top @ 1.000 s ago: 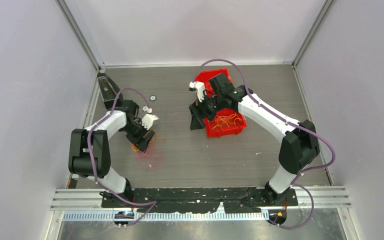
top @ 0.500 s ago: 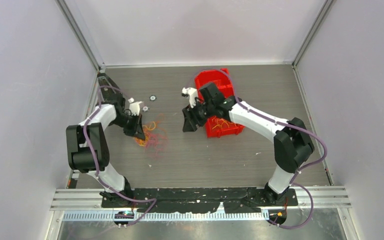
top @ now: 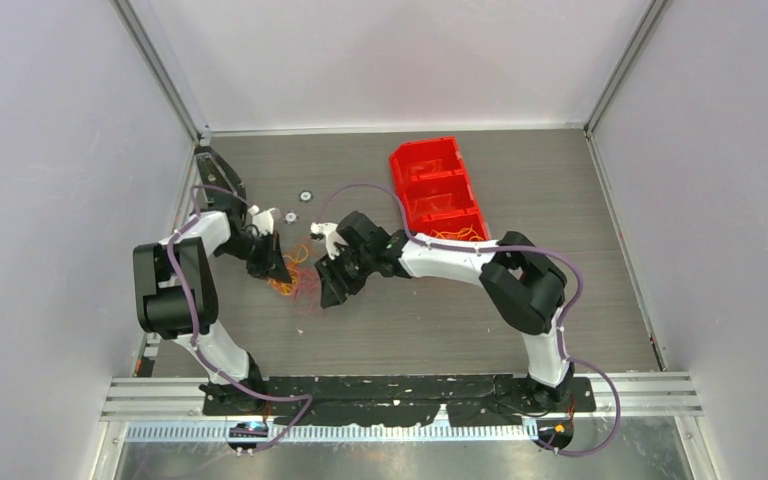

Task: Untangle the cables

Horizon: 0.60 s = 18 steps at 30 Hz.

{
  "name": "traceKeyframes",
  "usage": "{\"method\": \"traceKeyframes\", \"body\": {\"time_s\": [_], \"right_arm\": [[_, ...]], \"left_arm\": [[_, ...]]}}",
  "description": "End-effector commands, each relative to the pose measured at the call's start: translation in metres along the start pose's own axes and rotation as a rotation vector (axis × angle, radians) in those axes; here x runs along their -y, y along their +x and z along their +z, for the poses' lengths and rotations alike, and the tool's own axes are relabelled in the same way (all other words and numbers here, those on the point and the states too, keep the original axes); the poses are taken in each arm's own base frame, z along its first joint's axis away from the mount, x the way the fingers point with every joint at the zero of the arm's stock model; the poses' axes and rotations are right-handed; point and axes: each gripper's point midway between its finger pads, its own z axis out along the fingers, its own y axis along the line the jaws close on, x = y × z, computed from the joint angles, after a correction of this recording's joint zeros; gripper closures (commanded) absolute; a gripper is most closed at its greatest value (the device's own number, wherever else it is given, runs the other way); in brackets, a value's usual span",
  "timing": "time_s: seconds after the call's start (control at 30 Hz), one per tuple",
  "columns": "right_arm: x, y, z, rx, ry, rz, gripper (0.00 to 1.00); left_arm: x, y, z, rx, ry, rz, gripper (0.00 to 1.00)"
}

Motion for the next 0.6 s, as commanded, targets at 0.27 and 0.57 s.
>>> {"method": "traceKeyframes", "body": {"time_s": [0.27,0.57], "right_arm": [[-0.019,-0.039,0.037,0.129,-0.056,0.267,0.48],[-0.016,-0.022,0.064,0.081,-0.051,0.301,0.61]], "left_arm": [[0.005,-0.004,0.0,0.039,0.017,-0.021,1.0],[0.003,-0.004,-0.001,0.041,0.015,-0.027,1.0]]}}
